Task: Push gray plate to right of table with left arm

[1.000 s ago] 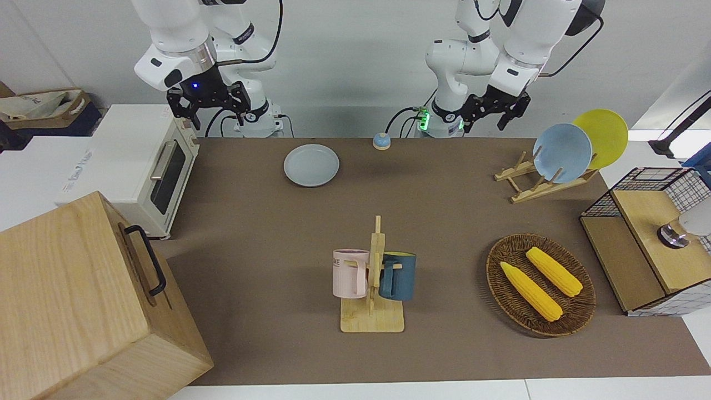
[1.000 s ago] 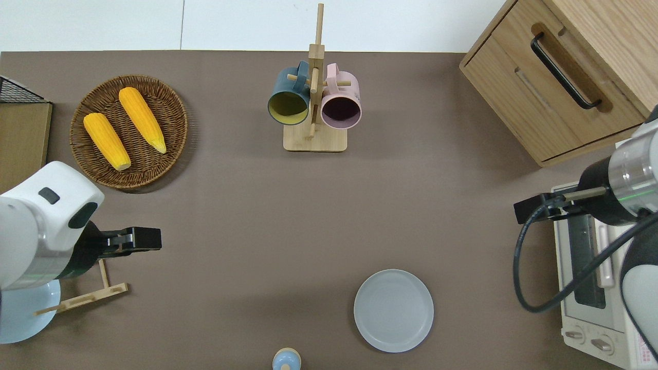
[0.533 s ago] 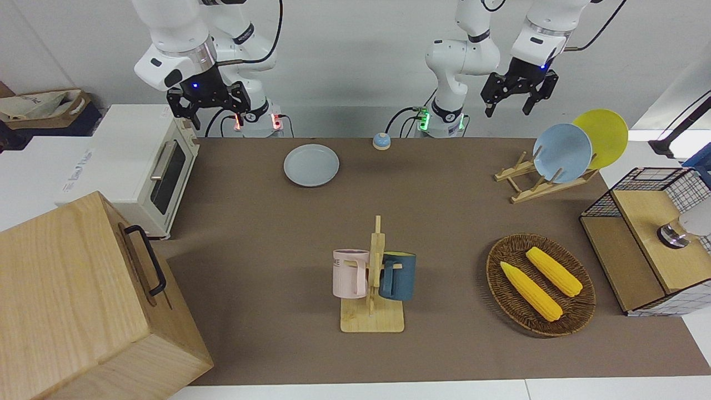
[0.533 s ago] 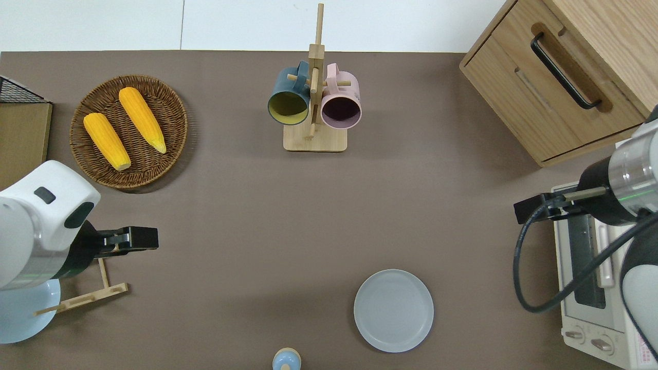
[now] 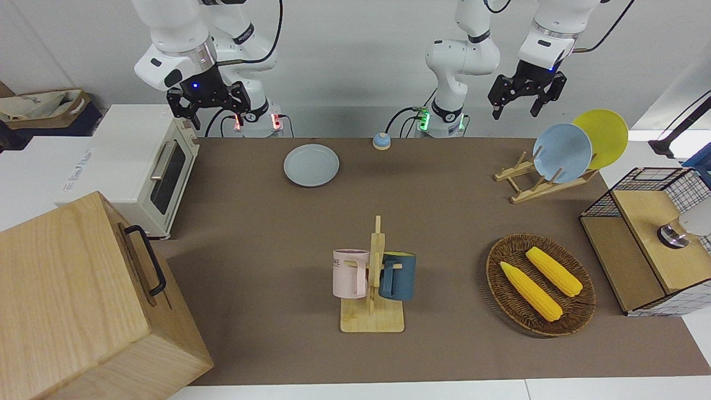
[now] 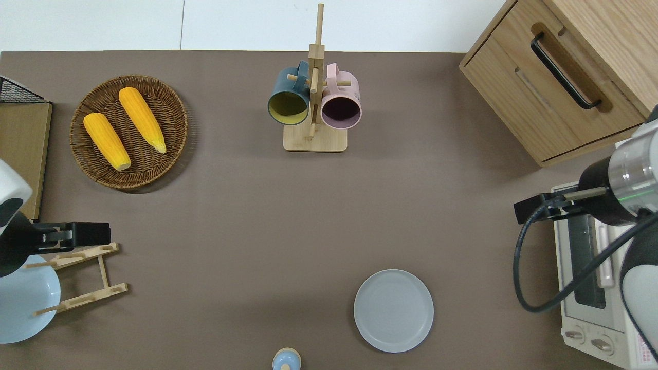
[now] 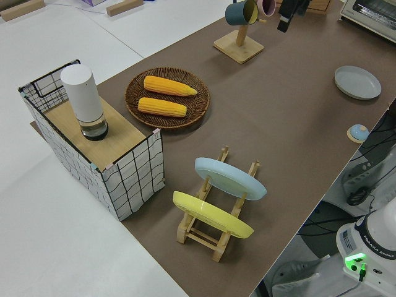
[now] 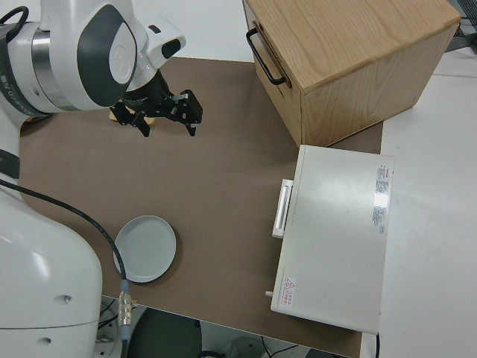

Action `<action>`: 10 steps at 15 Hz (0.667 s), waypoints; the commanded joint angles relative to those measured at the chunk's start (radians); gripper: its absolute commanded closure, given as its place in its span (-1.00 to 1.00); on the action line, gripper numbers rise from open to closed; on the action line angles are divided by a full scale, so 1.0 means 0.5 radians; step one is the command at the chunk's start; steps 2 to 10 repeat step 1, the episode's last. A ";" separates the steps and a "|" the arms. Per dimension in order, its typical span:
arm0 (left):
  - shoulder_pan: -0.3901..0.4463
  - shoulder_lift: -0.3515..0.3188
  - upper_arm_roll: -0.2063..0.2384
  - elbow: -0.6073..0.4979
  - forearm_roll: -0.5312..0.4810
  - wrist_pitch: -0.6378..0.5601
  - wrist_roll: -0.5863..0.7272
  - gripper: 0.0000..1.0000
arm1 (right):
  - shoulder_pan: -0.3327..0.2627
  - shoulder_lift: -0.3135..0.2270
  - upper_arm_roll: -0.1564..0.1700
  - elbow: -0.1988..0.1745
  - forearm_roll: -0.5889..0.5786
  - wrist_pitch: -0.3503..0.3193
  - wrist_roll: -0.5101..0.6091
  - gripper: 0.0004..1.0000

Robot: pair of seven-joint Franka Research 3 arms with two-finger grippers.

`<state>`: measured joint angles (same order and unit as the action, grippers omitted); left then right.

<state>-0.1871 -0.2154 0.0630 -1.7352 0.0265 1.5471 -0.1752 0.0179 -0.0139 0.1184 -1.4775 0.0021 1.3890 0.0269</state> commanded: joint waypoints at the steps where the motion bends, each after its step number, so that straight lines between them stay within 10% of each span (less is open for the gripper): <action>1: 0.015 0.066 -0.012 0.056 0.021 -0.035 0.031 -0.99 | -0.039 -0.006 0.027 0.016 0.008 -0.032 0.004 -0.97; 10: 0.015 0.066 -0.012 0.056 0.021 -0.035 0.031 -0.99 | -0.039 -0.006 0.027 0.016 0.008 -0.032 0.004 -0.97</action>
